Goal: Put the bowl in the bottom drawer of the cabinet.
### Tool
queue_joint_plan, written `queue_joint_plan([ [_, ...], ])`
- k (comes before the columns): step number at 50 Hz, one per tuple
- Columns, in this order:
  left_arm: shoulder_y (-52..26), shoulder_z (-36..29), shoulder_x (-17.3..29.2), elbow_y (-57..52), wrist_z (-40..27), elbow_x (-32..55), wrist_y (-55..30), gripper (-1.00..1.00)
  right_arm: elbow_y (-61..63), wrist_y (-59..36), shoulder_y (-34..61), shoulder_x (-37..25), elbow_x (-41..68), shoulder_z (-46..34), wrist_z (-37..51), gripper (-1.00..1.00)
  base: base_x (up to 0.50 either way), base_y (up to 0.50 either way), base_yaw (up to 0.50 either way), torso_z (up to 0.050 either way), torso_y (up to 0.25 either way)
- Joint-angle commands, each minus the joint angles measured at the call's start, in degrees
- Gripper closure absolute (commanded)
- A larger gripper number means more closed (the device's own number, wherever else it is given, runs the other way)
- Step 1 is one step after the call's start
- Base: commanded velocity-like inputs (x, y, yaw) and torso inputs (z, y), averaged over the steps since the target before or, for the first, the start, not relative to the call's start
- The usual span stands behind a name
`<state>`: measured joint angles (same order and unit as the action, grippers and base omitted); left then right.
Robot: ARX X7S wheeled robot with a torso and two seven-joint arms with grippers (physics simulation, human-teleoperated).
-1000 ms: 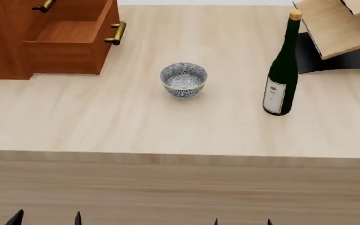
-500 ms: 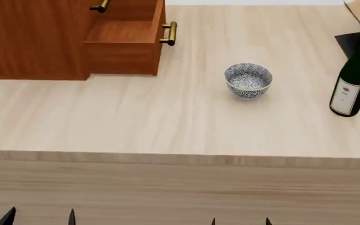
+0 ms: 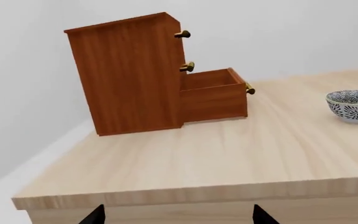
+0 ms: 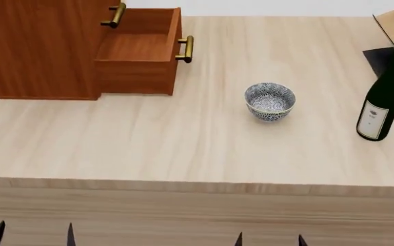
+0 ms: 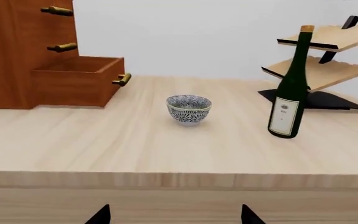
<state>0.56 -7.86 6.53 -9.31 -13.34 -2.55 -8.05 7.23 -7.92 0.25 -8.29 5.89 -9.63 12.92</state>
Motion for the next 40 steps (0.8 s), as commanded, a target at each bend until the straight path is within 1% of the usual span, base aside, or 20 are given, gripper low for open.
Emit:
queue_joint_plan([
  [1,0.41,-0.72,0.64,-3.69,-0.84,0.09,-3.02,-1.0,3.39,-3.34,-0.05,-0.89,-0.26,-0.69,1.17,-1.0,0.0,0.0,0.0,0.05,0.029],
  [14,0.77,-1.56,1.41,-4.76,-1.15,0.68,-3.51,-1.0,5.8,-4.6,0.07,-1.93,-0.36,-1.4,1.57,-1.0,0.0,0.0,0.0,0.05,0.029],
  [28,0.63,-1.99,2.23,-7.93,-1.36,1.36,-6.21,-1.0,8.43,-6.33,0.67,-2.6,-0.32,-2.36,1.89,-1.0,0.0,0.0,0.0,0.05,0.029],
  [34,0.1,-2.22,2.53,-12.27,-1.34,1.58,-9.55,-1.0,11.87,-8.6,1.16,-3.11,-0.9,-3.33,2.11,-1.0,0.0,0.0,0.0,0.05,0.028],
  [40,-2.39,-2.11,2.84,-16.12,-1.25,1.73,-14.38,-1.0,14.45,-11.53,2.86,-3.29,-0.81,-3.91,2.1,-1.0,0.0,0.0,0.0,0.05,0.029],
])
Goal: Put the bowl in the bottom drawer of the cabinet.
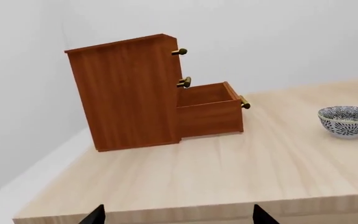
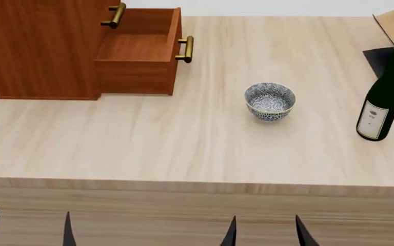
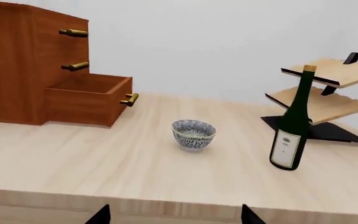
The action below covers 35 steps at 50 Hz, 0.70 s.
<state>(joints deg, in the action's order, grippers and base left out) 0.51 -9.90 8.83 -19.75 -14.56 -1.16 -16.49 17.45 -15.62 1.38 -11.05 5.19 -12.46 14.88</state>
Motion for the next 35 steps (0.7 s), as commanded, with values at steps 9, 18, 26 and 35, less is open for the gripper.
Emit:
queue_joint_plan([
  [9,-5.01,-0.21,0.97,-11.6,0.27,0.82,-12.26,-1.0,7.65,-7.43,4.25,-0.76,-0.25,-1.96,0.29,-1.0,0.0,0.0,0.0,0.05,0.029],
  [18,-2.22,-0.64,1.97,-19.78,0.53,1.55,-14.93,-1.0,9.59,-8.37,5.79,-1.02,-0.23,-2.69,0.2,-1.0,0.0,0.0,0.0,0.05,0.029],
  [26,1.16,0.29,3.01,-24.25,0.65,2.85,-14.81,-1.0,9.49,-4.97,5.81,-1.72,-0.45,-3.59,-0.38,-1.0,0.39,0.04,0.0,0.05,0.029],
  [35,2.31,0.48,3.55,-24.57,0.92,4.11,-14.28,-1.0,10.08,-5.5,6.25,-2.0,0.02,-3.82,-0.31,-1.0,0.5,0.05,0.0,0.05,0.028],
])
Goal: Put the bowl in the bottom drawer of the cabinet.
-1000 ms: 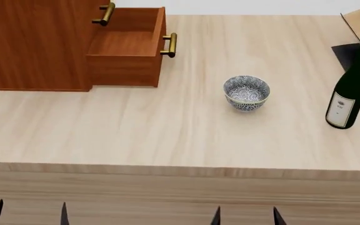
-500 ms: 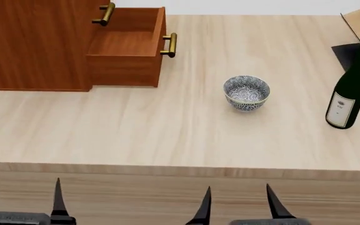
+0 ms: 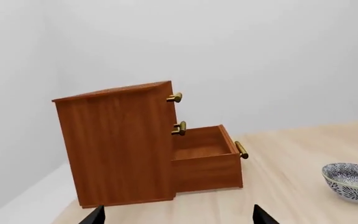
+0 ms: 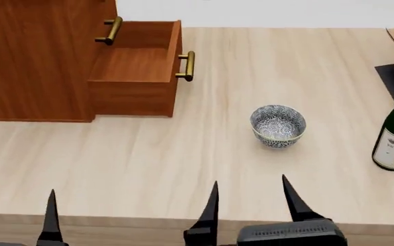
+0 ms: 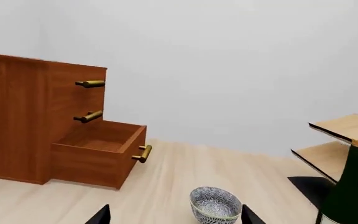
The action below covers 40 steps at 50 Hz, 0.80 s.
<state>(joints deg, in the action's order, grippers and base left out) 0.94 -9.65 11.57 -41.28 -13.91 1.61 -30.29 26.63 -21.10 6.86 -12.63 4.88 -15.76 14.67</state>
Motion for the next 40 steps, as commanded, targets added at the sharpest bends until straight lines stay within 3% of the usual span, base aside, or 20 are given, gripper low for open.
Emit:
queue_joint_plan([
  [1,1.9,0.11,0.86,-3.07,0.23,1.28,-0.47,-1.0,0.94,-0.18,0.88,-0.42,0.46,-0.48,-0.09,-1.0,0.5,0.05,0.0,0.05,0.027],
  [10,6.24,1.14,1.89,-6.43,2.21,5.19,-0.12,-1.0,0.35,-1.34,2.51,-0.42,0.96,-0.61,-0.05,-1.0,0.5,0.05,0.0,0.046,0.026],
  [22,15.3,4.33,3.99,-9.33,0.7,4.5,4.21,-1.0,-0.65,-1.44,3.4,-0.06,1.81,-0.41,0.38,-1.0,0.5,0.05,0.0,0.0,0.0],
  [40,17.34,7.14,4.53,-8.57,-0.75,5.64,6.26,-1.0,-1.65,-1.12,3.9,-0.41,1.67,-0.93,1.01,-1.0,0.5,0.05,0.0,0.0,0.0],
])
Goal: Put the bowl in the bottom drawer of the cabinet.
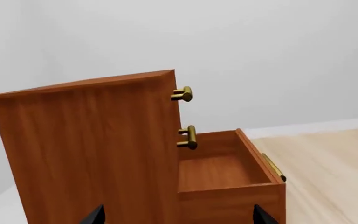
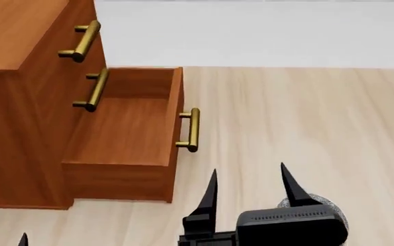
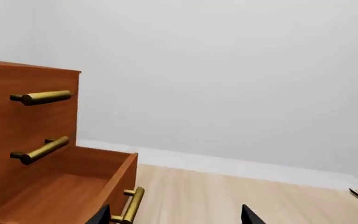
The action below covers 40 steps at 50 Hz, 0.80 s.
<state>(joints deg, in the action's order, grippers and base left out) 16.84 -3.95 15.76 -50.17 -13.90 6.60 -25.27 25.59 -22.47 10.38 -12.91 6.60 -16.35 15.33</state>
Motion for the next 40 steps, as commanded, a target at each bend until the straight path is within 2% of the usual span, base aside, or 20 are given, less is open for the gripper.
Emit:
queue_joint_plan([
  [1,1.5,1.42,0.35,0.35,-0.66,0.88,1.44,-1.0,-0.62,0.3,0.38,-0.14,0.06,-0.33,0.33,-1.0,0.5,0.13,0.0,0.0,0.0],
  [10,1.21,1.37,0.42,1.93,-0.76,1.45,2.25,-1.0,-1.21,0.7,0.47,-0.3,-0.47,-0.67,1.05,-1.0,0.5,0.19,0.0,0.0,0.0],
  [21,0.91,1.35,0.59,2.69,-1.12,1.93,2.57,-1.0,-2.57,0.77,0.3,0.14,0.36,0.02,2.1,-1.0,0.47,0.38,0.0,0.0,0.001],
  [34,1.07,0.68,1.02,2.81,-1.53,1.83,2.81,-1.0,-3.07,1.22,0.18,0.21,2.79,1.48,1.93,-1.0,0.0,0.0,0.0,0.0,0.0],
  [40,1.26,0.51,1.24,2.63,-1.85,1.64,2.94,-1.0,-3.13,-0.79,0.78,0.08,2.95,1.21,2.25,-1.0,0.48,0.0,0.0,0.0,0.0],
])
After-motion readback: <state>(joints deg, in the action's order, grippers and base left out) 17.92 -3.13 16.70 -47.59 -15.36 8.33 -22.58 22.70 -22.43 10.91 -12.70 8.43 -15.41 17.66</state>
